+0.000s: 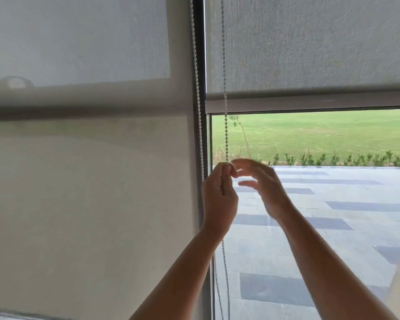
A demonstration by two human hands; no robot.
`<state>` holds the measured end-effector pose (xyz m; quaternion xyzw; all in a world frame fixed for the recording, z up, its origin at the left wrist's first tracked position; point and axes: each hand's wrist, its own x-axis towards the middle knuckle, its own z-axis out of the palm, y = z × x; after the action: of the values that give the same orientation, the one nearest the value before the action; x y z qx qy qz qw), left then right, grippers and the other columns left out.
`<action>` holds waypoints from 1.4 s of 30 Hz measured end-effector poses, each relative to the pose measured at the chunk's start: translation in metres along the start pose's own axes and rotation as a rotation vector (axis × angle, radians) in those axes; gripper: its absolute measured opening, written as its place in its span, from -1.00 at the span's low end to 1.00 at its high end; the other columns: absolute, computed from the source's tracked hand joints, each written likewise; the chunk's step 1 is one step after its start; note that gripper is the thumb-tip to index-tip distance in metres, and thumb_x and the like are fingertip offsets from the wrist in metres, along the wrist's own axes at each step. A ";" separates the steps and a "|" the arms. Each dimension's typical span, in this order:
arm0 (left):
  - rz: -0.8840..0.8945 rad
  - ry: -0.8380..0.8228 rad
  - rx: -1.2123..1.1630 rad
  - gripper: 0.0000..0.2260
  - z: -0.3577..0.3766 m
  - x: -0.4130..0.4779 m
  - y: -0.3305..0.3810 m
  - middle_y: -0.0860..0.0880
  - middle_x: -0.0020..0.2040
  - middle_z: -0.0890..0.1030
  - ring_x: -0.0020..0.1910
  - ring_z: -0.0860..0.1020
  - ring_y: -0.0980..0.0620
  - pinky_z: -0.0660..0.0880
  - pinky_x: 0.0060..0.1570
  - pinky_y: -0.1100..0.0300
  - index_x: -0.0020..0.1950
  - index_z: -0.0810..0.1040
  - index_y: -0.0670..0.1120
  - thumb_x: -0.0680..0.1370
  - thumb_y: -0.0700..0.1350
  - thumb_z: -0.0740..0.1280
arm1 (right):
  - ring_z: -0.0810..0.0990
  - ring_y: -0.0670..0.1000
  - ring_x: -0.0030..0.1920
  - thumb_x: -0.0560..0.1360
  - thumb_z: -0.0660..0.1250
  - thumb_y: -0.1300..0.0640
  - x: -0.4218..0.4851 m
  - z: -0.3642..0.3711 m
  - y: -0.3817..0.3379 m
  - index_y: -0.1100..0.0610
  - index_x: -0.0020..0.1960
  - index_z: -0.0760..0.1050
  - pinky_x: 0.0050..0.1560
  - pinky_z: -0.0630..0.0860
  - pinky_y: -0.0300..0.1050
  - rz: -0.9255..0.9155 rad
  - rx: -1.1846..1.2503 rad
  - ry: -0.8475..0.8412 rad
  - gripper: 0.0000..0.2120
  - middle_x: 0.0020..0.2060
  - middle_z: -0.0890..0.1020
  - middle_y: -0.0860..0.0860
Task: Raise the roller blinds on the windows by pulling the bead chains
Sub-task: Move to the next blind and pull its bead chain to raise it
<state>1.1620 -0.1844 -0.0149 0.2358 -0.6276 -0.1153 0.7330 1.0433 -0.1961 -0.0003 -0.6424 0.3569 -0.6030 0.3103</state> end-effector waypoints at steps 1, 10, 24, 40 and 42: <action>-0.012 -0.010 0.022 -0.73 0.000 -0.011 -0.005 0.12 -0.37 0.43 -0.41 0.38 0.19 0.32 -0.38 0.28 -0.24 0.43 -0.11 0.58 -0.35 0.09 | 0.64 0.03 -0.13 0.60 0.16 0.18 0.013 0.000 -0.025 0.10 0.05 0.60 -0.08 0.55 -0.03 -0.046 0.048 0.011 -0.77 -0.12 0.68 0.05; -0.142 -0.141 0.069 -0.76 -0.001 -0.119 -0.029 0.19 -0.39 0.37 -0.48 0.23 0.22 0.18 -0.46 0.32 -0.26 0.38 -0.04 0.60 -0.15 0.09 | 0.40 -0.10 -0.50 0.63 0.12 0.20 0.078 0.026 -0.171 0.32 0.18 0.50 -0.53 0.27 -0.27 -0.312 0.473 0.015 -0.73 -0.36 0.54 0.03; -0.547 -0.577 -0.100 -0.42 -0.040 -0.115 -0.075 -0.12 0.12 0.62 0.03 0.55 0.22 0.38 0.01 0.47 0.25 0.53 -0.11 0.46 0.23 0.05 | 0.06 -0.13 -0.54 0.61 0.17 0.28 0.023 0.035 -0.095 0.15 -0.18 0.53 -0.57 0.04 -0.34 -0.354 0.483 0.232 -0.75 -0.57 0.21 -0.14; -0.174 -0.255 -0.310 -0.76 -0.012 0.109 0.073 -0.08 -0.16 0.62 -0.38 0.56 0.08 0.50 -0.40 0.28 0.25 0.44 -0.22 0.68 -0.14 0.10 | 0.20 -0.17 -0.52 0.52 0.21 0.16 -0.076 0.081 0.039 0.08 -0.27 0.56 -0.48 0.16 -0.36 -0.078 0.230 0.282 -0.76 -0.55 0.32 -0.16; -0.180 -0.165 -0.342 -0.81 -0.009 0.117 0.071 -0.03 -0.30 0.53 -0.51 0.41 0.16 0.34 -0.57 0.34 0.14 0.49 -0.19 0.68 -0.17 0.12 | 0.19 -0.16 -0.52 0.51 0.21 0.14 -0.085 0.082 0.052 0.10 -0.26 0.56 -0.48 0.16 -0.35 -0.044 0.215 0.278 -0.77 -0.55 0.32 -0.13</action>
<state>1.1831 -0.1761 0.1201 0.1528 -0.6332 -0.3041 0.6951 1.1195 -0.1566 -0.0971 -0.5238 0.3157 -0.7273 0.3114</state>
